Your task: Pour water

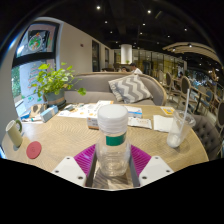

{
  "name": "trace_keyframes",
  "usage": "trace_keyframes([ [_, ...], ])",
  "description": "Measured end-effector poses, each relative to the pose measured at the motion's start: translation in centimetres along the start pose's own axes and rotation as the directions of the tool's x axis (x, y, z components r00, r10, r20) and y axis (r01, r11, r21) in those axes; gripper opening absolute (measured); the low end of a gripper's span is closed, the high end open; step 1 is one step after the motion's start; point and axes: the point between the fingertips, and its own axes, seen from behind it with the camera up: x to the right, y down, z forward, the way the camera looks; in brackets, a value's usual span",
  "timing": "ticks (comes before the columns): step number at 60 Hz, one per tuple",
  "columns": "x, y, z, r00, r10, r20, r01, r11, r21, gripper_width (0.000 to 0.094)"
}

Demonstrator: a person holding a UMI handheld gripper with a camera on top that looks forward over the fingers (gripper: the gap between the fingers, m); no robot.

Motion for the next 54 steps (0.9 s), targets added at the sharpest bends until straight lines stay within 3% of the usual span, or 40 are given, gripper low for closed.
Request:
trace_keyframes([
  [1,0.3,-0.1,0.2,1.000,0.000,-0.013,0.001,1.000,0.007,0.0499],
  [12,0.3,-0.3,0.5,0.999,0.036,-0.027,-0.036,0.999,0.008,0.0428],
  [22,0.2,-0.8,0.0,0.997,0.065,-0.050,-0.066,0.998,-0.019,0.0414],
  [34,0.0,-3.9,-2.4,0.991,0.020,-0.135,-0.021,1.000,-0.004,0.0414],
  [44,-1.0,-8.5,-6.5,0.952,-0.154,-0.267,0.158,0.987,-0.005,0.0414],
  [54,-6.2,-13.7,-10.6,0.787,-0.456,-0.417,0.470,0.880,-0.076,0.0415],
])
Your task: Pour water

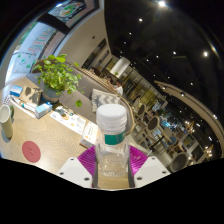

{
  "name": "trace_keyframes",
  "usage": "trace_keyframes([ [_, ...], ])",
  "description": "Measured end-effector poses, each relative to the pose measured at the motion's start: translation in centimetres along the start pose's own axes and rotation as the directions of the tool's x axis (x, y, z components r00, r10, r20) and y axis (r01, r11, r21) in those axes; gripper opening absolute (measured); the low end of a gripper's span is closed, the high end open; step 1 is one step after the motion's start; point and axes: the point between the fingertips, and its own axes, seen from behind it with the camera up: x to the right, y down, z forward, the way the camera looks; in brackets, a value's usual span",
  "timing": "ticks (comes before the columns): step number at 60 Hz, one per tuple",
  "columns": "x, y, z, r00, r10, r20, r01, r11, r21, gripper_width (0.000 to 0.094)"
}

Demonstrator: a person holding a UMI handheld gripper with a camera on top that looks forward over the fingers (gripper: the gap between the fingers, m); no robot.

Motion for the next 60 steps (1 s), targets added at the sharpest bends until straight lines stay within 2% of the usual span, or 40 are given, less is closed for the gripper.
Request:
trace_keyframes([
  [13,-7.2,-7.9,-5.7,0.895,-0.430,-0.120,0.438,0.898,0.047,0.0412],
  [21,-13.8,-11.3,-7.4,0.715,-0.676,-0.177,0.696,0.713,0.085,0.0412],
  [25,-16.7,-11.8,-7.5,0.583,-0.791,-0.188,0.811,0.579,0.078,0.0411],
  [30,-19.5,-12.0,-7.1,0.435,-0.878,-0.199,0.900,0.432,0.064,0.0410],
  [37,-21.5,-13.3,-7.0,0.230,-0.936,-0.266,0.973,0.229,0.036,0.0409],
  [44,-23.2,-13.5,-6.5,0.095,-0.955,-0.281,0.996,0.093,0.020,0.0410],
  [53,-23.7,-13.3,-6.5,0.093,-0.959,-0.266,0.996,0.089,0.029,0.0411],
  [60,-23.5,-13.4,-7.0,0.251,-0.940,-0.230,0.968,0.236,0.090,0.0412],
])
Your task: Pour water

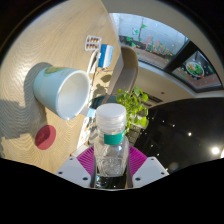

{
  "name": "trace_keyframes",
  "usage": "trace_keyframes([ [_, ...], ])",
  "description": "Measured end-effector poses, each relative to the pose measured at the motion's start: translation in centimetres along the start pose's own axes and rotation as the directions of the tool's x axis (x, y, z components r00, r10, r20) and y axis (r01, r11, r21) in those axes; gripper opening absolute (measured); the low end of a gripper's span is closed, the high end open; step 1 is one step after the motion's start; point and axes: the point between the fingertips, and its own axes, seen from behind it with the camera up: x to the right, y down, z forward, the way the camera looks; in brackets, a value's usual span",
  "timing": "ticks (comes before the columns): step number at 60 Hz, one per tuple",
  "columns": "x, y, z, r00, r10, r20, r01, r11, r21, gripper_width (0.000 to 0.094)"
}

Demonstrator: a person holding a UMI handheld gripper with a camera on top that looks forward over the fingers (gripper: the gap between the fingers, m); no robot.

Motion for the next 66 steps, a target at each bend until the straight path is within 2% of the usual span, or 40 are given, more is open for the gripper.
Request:
trace_keyframes([
  [6,0.7,0.7,-0.7,0.952,0.299,0.056,-0.301,0.953,0.031,0.0411],
  [13,2.3,1.9,-1.7,0.751,0.647,0.130,-0.658,0.751,0.063,0.0414],
  [18,2.0,2.9,-1.6,0.558,0.808,0.192,-0.827,0.562,0.038,0.0414],
  [24,-0.3,3.8,-1.0,0.282,0.925,0.253,-0.950,0.306,-0.060,0.0413],
  [31,-4.1,3.1,0.0,-0.011,0.953,0.302,-0.983,0.045,-0.177,0.0413],
  [37,-7.0,1.7,0.4,-0.174,0.925,0.337,-0.968,-0.100,-0.228,0.0413],
  [55,-15.4,-1.4,1.3,-0.312,0.892,0.326,-0.918,-0.194,-0.346,0.0421],
  [61,-15.5,-1.3,1.3,-0.301,0.897,0.325,-0.931,-0.202,-0.305,0.0445],
  [66,-15.8,-1.1,1.1,-0.311,0.899,0.309,-0.922,-0.207,-0.327,0.0495],
])
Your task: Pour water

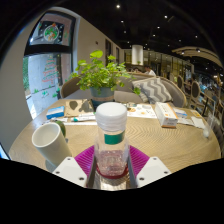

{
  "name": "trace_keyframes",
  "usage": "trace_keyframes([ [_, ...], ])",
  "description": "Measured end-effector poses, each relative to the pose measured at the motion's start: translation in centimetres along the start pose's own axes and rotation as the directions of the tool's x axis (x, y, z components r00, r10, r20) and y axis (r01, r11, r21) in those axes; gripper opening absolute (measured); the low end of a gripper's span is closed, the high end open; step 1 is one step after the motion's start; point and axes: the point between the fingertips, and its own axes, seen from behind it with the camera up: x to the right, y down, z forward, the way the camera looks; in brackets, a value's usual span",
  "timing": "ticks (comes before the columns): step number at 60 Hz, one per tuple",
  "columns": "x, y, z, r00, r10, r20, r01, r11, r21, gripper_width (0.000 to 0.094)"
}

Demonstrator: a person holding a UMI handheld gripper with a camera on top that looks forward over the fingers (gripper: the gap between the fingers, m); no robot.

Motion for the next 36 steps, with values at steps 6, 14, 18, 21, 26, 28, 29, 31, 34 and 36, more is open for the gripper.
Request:
trace_keyframes([
  [6,0.1,0.7,-1.2,1.000,0.026,-0.013,-0.027,0.998,-0.060,0.0782],
  [14,0.1,0.4,-6.1,0.999,0.001,-0.054,-0.007,0.994,-0.112,0.0858],
  [18,-0.5,-0.2,-9.8,0.998,-0.007,-0.070,-0.003,0.991,-0.136,0.0858],
  [21,-1.1,-0.6,-12.9,0.996,-0.004,-0.084,-0.008,0.989,-0.149,0.0854],
  [26,-2.1,-0.9,-18.0,0.993,-0.009,-0.116,-0.014,0.982,-0.190,0.0849],
  [28,-2.6,-1.1,-19.8,0.992,-0.012,-0.127,-0.013,0.980,-0.197,0.0852],
  [29,-2.8,-1.3,-20.6,0.991,-0.013,-0.132,-0.014,0.980,-0.199,0.0852],
  [31,-3.3,-1.6,-22.4,0.990,-0.013,-0.139,-0.015,0.980,-0.200,0.0853],
  [34,-3.9,-2.3,-24.3,0.990,-0.015,-0.143,-0.013,0.982,-0.190,0.0850],
  [36,-4.2,-2.5,-25.4,0.988,-0.013,-0.152,-0.016,0.982,-0.190,0.0853],
])
